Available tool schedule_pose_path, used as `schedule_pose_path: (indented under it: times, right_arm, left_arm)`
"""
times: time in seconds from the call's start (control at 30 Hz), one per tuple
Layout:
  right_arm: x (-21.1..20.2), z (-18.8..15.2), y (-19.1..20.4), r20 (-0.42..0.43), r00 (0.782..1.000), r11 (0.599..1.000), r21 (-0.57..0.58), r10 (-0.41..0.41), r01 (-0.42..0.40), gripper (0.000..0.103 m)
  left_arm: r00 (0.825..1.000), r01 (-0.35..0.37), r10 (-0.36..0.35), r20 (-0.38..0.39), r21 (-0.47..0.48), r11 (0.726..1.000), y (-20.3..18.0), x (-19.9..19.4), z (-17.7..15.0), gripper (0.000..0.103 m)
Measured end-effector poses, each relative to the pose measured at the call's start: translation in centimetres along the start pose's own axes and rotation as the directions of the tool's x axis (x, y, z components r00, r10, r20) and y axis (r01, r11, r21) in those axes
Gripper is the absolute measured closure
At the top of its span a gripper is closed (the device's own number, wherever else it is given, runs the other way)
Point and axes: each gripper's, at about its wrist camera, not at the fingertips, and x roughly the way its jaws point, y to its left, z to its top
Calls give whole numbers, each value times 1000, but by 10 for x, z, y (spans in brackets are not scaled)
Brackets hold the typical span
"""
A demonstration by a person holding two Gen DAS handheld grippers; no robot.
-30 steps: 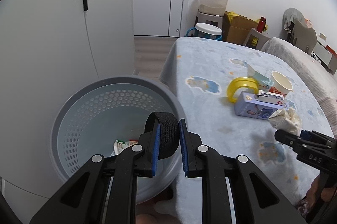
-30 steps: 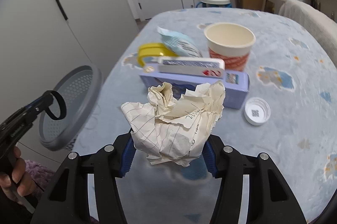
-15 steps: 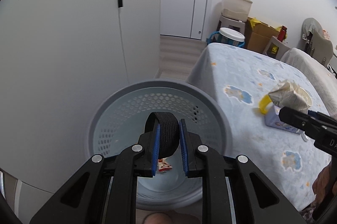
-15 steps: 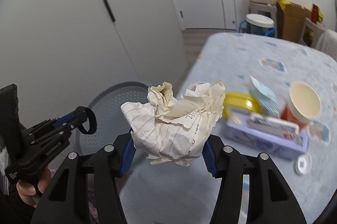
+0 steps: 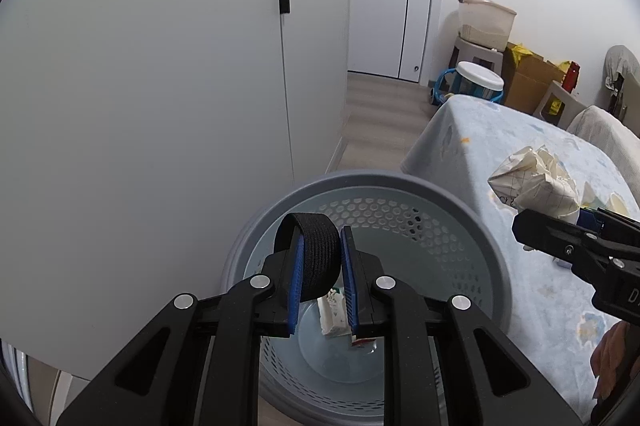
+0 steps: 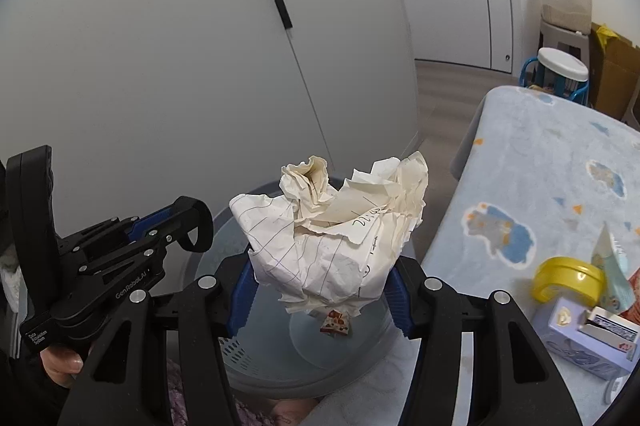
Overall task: Collect trash
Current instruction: 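Carry the tape roll and tissue over the wastebasket with both grippers, then open both grippers to drop the tape roll and tissue into the wastebasket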
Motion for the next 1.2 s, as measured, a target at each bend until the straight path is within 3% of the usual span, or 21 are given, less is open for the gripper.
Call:
schedule_pose_path:
  times: [0.4, 0.73, 0.9, 1.2]
  right_arm:
    - [36, -9, -5, -93, 995, 999, 23, 29, -27, 48]
    - [47, -5, 0, -100, 994, 999, 7, 38, -37, 44]
    - [43, -7, 2, -78, 996, 999, 6, 32, -32, 30]
    - [45, -5, 0, -82, 996, 999, 13, 32, -31, 29]
  left_arm:
    - [998, -21, 22, -60, 21, 1000, -1, 28, -10, 86]
    - [998, -29, 31, -62, 18, 999, -1, 35, -7, 85]
    - [997, -50, 51, -53, 19, 999, 0, 36, -7, 47]
    - [996, -76, 76, -53, 3, 997, 5, 37, -6, 40]
